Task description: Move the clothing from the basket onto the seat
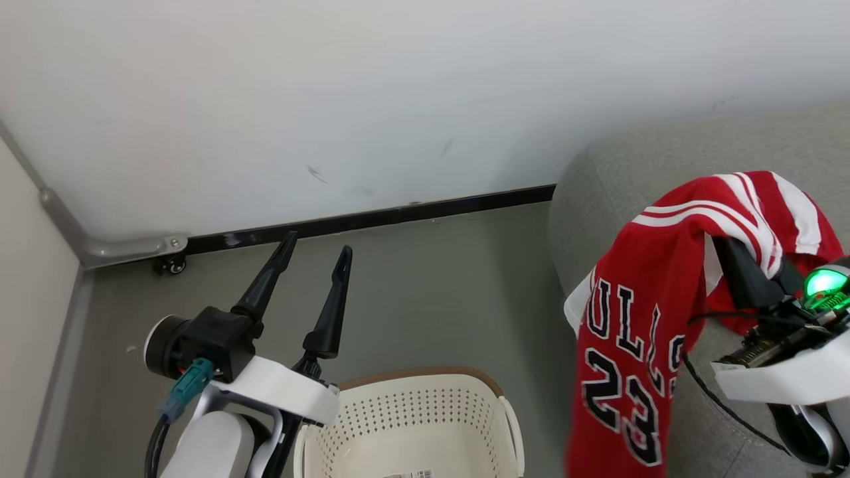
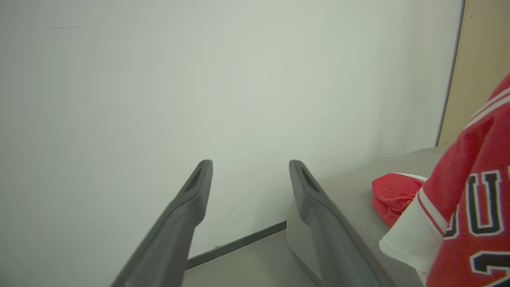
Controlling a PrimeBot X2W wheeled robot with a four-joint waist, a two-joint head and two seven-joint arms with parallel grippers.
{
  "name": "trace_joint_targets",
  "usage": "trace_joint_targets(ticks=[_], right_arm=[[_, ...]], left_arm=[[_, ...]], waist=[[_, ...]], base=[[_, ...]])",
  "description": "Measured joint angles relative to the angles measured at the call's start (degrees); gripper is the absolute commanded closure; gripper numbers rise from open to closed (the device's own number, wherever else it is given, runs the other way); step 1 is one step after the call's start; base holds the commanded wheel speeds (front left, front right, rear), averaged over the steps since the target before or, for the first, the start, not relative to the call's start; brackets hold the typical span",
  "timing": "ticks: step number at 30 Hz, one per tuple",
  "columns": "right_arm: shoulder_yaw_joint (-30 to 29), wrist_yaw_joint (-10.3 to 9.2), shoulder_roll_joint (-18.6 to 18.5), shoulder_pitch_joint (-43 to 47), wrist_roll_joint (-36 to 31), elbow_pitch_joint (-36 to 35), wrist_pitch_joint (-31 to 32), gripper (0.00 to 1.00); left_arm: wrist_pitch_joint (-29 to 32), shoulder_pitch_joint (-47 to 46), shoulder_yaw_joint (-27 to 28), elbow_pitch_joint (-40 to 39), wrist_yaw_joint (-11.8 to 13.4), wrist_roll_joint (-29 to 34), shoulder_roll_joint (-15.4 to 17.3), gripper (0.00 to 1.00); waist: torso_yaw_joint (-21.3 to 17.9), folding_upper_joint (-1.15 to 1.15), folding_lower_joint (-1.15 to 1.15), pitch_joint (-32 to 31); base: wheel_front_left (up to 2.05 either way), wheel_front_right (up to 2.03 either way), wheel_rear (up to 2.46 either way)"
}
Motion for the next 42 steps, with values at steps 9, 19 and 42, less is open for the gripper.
trace_joint_targets(ticks=[9,19,42], right_arm=[[-4.9,-0.01,3.5,6.25,-1.46,-3.28,0.62,1.0],[-6.54,-0.01,6.54,10.04,-3.37,-7.68,2.63,1.0],[-16.3,-0.01,3.48,-15.19,-1.94,-5.54,11.39,1.0]], left_arm=[[0.0,1.01,-0.08,-1.72,-0.08,0.12,-1.51,0.0],[0.0,2.11,0.86,-2.53,-0.09,0.71,-2.2,0.0],[0.0,5.1,6.97,-8.33,2.58,2.78,-0.12,0.0]], waist=[[-3.09,0.0,0.0,-0.44],[-6.85,0.0,0.0,-0.52],[-11.08,0.0,0.0,2.51]], base=[[0.0,0.0,0.0],[0.0,0.0,0.0],[0.0,0.0,0.0]])
